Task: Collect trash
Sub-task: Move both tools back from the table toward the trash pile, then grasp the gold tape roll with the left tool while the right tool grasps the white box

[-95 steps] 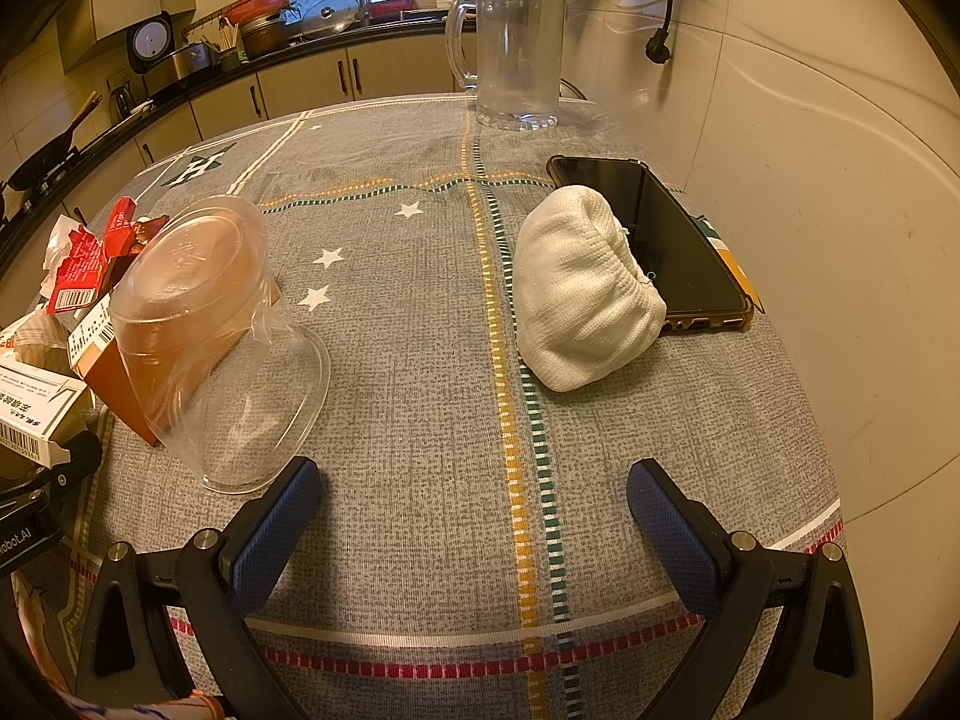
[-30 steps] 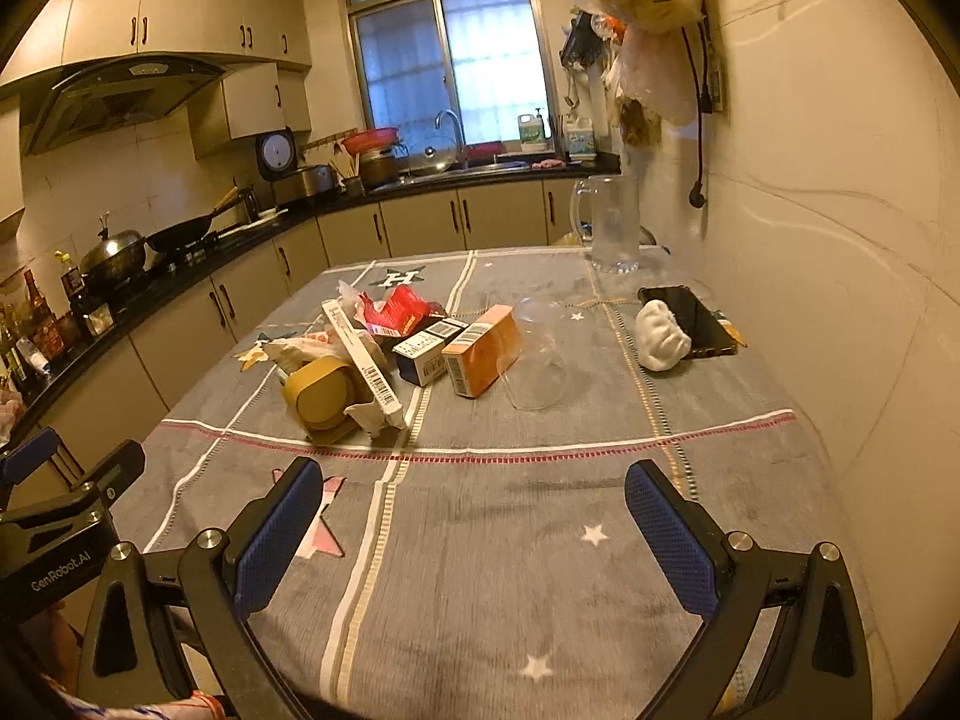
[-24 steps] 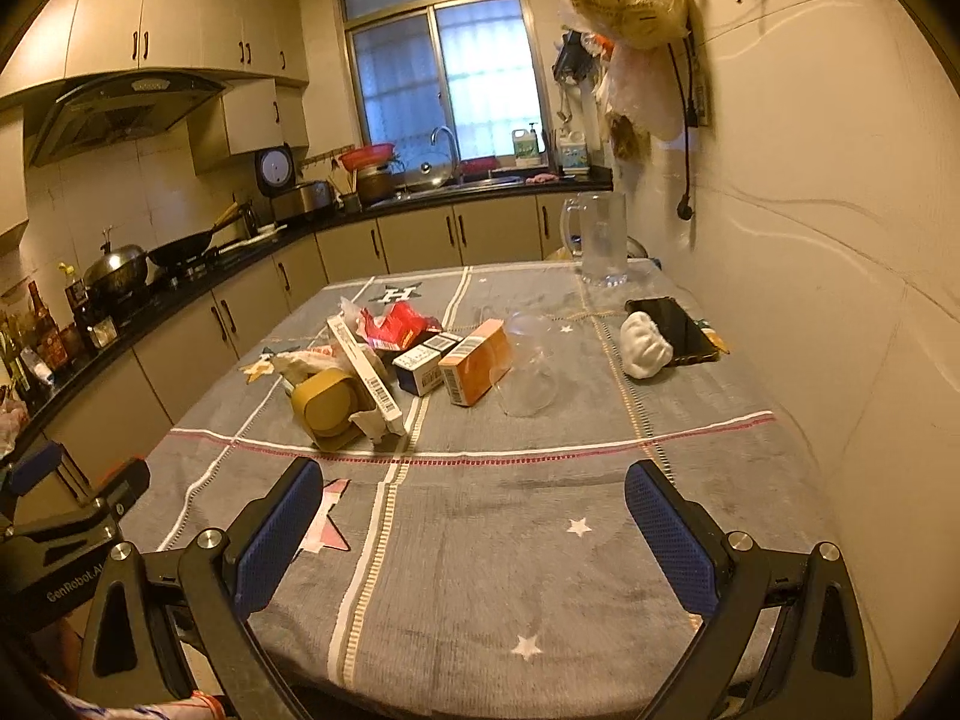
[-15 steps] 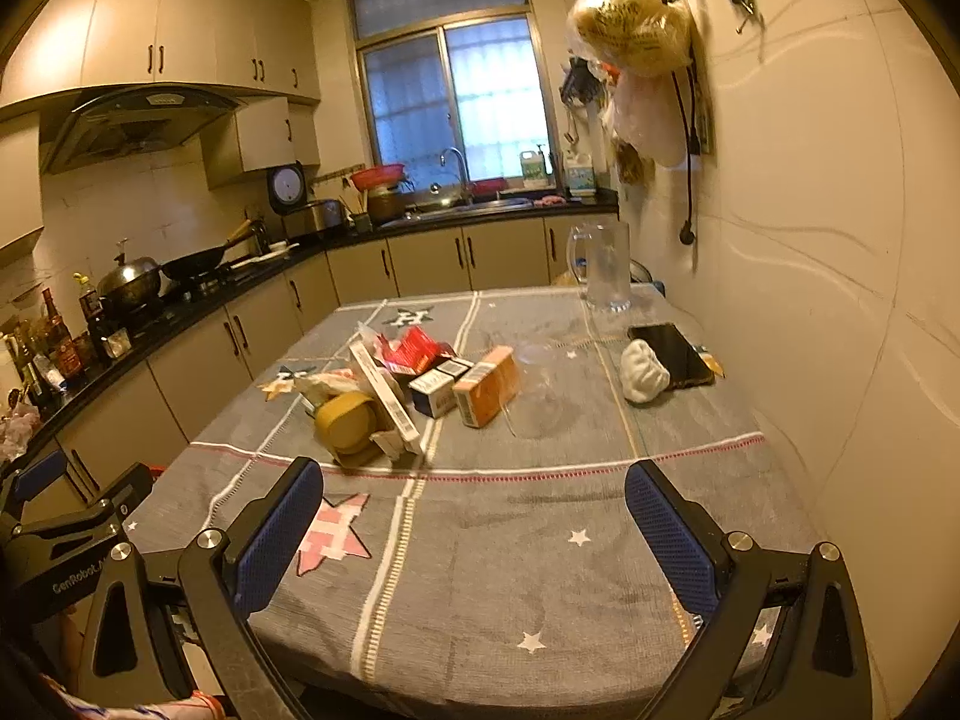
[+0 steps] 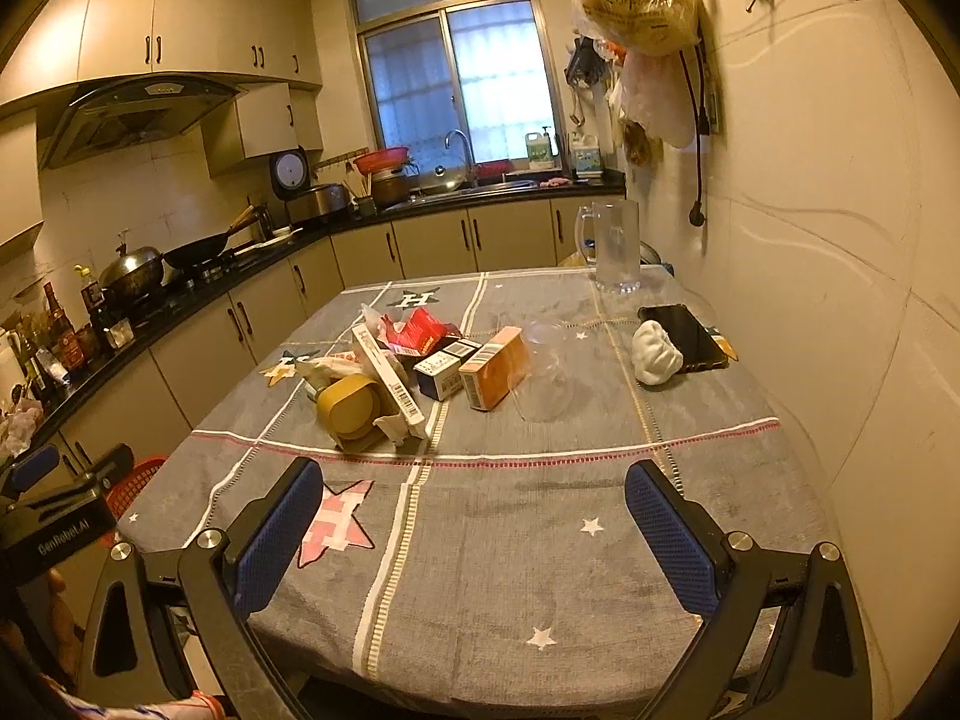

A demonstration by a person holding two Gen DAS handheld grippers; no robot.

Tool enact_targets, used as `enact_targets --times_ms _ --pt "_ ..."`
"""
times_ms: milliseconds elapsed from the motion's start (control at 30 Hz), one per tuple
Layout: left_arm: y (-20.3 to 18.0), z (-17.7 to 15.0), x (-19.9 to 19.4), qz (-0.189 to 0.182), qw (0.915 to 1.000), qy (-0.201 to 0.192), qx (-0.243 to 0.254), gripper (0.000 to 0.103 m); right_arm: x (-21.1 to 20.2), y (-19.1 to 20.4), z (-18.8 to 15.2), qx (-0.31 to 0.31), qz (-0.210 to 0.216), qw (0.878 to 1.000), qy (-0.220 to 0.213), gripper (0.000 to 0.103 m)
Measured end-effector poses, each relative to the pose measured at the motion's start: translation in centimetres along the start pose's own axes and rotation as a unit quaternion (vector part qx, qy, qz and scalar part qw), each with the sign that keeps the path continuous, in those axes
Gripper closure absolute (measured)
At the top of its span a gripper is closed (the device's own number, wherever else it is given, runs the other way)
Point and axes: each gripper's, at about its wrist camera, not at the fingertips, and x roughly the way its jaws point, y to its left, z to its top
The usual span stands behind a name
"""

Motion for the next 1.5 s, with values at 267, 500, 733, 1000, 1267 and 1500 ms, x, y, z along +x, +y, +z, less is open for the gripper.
enact_targets --times_ms 267,500,733,1000,1267,1500 --pt "-1.1 0.9 3.6 -0.013 0.9995 0.027 0.014 0.000 3.5 -0.8 0.6 0.010 -0.003 0.999 0.031 0.001" --pt "-4.2 1.7 8.8 -0.064 0.9947 0.058 0.055 0.000 8.6 -1.8 2.0 0.012 0.009 0.997 0.072 0.001" --pt "-6.8 2.2 13.3 -0.148 0.9828 0.092 0.062 0.014 14.4 -0.4 4.0 -0.011 0.084 0.990 0.112 0.017" --pt "-9.3 2.6 17.0 -0.200 0.9707 0.110 0.077 0.023 22.1 2.0 5.1 -0.016 0.169 0.972 0.165 0.034" --pt "-11.4 2.6 20.0 -0.252 0.9544 0.142 0.076 0.024 26.2 1.4 4.6 0.037 0.218 0.952 0.211 0.078" --pt "-12.3 2.7 21.4 -0.258 0.9488 0.175 0.052 0.081 23.9 0.8 5.0 0.032 0.205 0.960 0.187 0.085"
